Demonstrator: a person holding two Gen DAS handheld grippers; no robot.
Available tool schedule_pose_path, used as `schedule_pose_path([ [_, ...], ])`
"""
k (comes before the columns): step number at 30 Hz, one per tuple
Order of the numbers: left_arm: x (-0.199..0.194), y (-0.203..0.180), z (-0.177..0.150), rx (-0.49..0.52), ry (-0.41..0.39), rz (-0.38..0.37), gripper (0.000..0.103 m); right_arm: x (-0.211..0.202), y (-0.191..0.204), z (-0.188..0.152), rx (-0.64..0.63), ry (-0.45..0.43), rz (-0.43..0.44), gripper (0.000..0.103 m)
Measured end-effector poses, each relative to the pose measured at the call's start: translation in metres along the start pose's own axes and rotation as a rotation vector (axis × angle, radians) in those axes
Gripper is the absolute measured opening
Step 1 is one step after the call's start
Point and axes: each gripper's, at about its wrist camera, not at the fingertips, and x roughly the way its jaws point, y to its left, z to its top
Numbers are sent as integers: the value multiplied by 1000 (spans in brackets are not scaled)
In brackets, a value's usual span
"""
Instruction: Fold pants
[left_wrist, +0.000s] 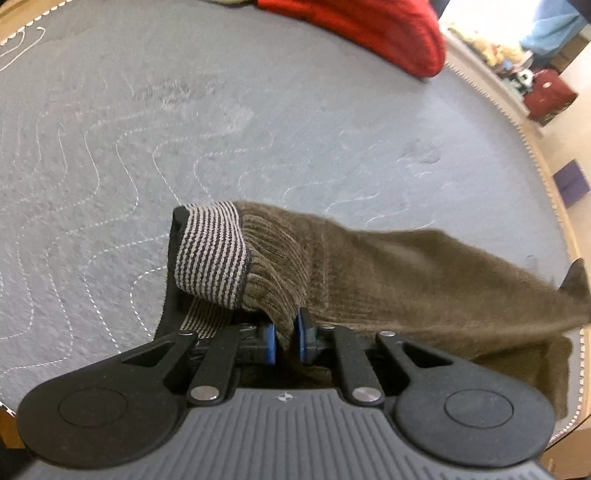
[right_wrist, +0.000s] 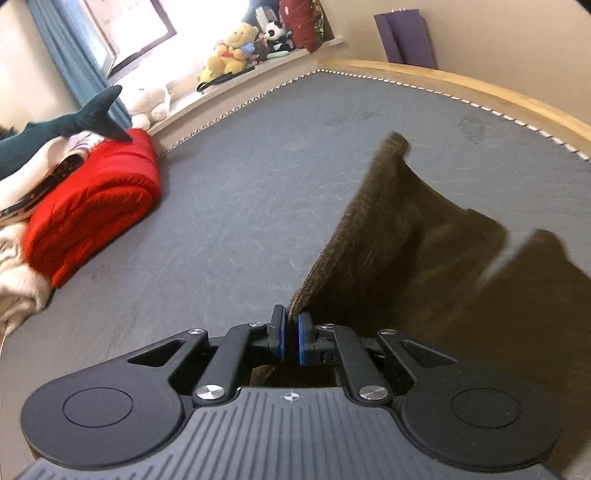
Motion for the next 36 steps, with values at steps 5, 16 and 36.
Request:
schedule_pose_path([
  [5, -16, 22, -11, -11, 29, 1, 11, -38, -32, -46, -94, 168, -9, 6],
  [16, -19, 8, -18, 26, 24, 224, 28, -49, -87, -61, -47, 264, -44, 7],
  [36, 9, -81, -22, 281, -50, 209, 45, 51, -57, -63, -394, 198, -283, 36],
])
